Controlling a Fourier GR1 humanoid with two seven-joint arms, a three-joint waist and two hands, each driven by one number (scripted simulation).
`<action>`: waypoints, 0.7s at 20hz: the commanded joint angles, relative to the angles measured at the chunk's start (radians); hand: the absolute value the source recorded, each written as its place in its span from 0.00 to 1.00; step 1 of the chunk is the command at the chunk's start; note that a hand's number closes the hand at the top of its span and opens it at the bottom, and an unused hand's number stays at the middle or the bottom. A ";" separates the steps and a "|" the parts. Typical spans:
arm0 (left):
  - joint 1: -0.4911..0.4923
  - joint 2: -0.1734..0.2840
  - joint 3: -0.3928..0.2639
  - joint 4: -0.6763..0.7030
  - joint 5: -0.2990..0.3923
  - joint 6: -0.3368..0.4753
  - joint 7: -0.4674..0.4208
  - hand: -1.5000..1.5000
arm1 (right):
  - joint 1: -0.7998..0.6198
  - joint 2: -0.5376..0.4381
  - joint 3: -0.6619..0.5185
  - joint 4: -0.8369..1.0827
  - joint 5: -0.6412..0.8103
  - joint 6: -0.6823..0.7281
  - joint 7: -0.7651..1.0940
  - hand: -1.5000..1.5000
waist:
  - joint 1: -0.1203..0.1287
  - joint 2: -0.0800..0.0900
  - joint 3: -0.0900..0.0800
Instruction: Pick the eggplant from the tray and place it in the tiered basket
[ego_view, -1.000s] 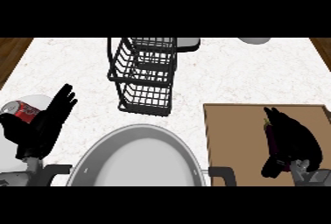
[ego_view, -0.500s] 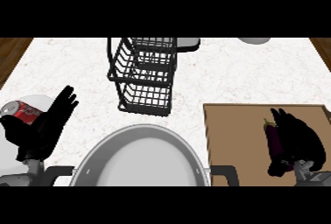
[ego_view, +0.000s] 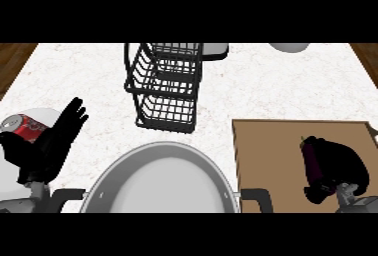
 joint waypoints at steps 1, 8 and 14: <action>-0.016 0.019 0.024 -0.004 0.011 -0.025 0.023 0.50 | -0.058 0.016 0.034 0.142 0.064 0.002 -0.059 1.00 | 0.005 0.011 0.012; -0.031 -0.020 0.017 0.024 -0.010 -0.008 0.013 0.50 | -0.038 -0.018 0.002 0.080 0.155 -0.197 -0.196 1.00 | -0.004 0.010 0.012; -0.046 -0.042 -0.014 0.005 -0.031 0.009 0.022 0.50 | -0.194 -0.094 -0.114 0.207 0.044 -0.357 -0.571 1.00 | 0.011 0.016 0.014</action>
